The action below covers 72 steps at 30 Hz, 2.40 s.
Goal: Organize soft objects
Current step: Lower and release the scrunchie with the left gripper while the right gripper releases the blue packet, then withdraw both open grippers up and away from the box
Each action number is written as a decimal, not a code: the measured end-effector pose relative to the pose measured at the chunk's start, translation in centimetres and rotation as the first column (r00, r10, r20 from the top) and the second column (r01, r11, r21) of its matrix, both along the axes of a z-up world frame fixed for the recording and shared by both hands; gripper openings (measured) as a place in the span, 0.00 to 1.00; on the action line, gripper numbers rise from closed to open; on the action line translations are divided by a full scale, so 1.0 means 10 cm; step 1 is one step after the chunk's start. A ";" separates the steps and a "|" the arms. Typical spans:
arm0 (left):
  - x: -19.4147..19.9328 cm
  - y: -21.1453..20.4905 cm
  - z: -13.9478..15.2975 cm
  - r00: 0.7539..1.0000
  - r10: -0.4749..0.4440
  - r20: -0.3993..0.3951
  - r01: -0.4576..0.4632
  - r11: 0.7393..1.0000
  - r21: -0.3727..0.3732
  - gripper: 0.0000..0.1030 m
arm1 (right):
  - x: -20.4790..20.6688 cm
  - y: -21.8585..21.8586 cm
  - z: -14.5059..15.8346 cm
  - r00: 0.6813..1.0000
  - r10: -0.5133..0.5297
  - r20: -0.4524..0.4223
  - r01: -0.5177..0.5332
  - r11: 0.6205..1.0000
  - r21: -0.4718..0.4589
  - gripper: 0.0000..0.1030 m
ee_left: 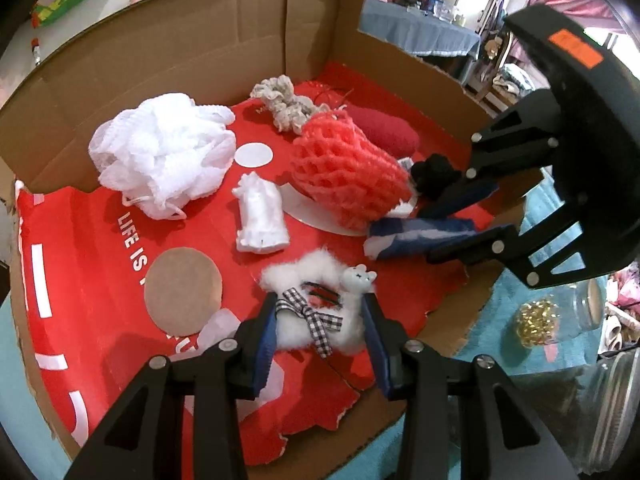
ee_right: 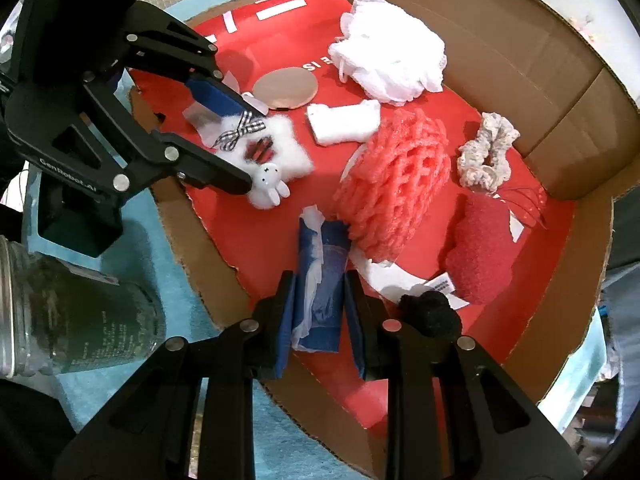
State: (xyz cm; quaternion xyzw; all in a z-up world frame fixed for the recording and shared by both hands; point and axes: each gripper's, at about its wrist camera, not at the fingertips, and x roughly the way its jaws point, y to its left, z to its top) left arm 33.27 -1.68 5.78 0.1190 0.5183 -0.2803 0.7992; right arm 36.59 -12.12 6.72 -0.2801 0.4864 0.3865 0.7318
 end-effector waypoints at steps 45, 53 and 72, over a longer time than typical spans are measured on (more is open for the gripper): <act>-0.10 0.07 0.19 0.996 0.052 0.071 -0.048 0.997 -0.055 0.72 | 0.12 -0.04 -0.01 0.988 -0.149 -0.042 0.151 0.987 0.057 0.63; -0.27 0.17 0.45 0.984 0.137 0.115 -0.126 0.987 -0.101 0.89 | 0.13 -0.20 0.29 0.959 -0.283 -0.005 0.282 0.954 0.102 0.63; -0.60 0.35 0.66 0.887 0.410 0.212 -0.391 0.912 -0.123 1.00 | -0.27 -0.36 0.64 0.809 -0.588 0.001 0.569 0.784 0.249 0.73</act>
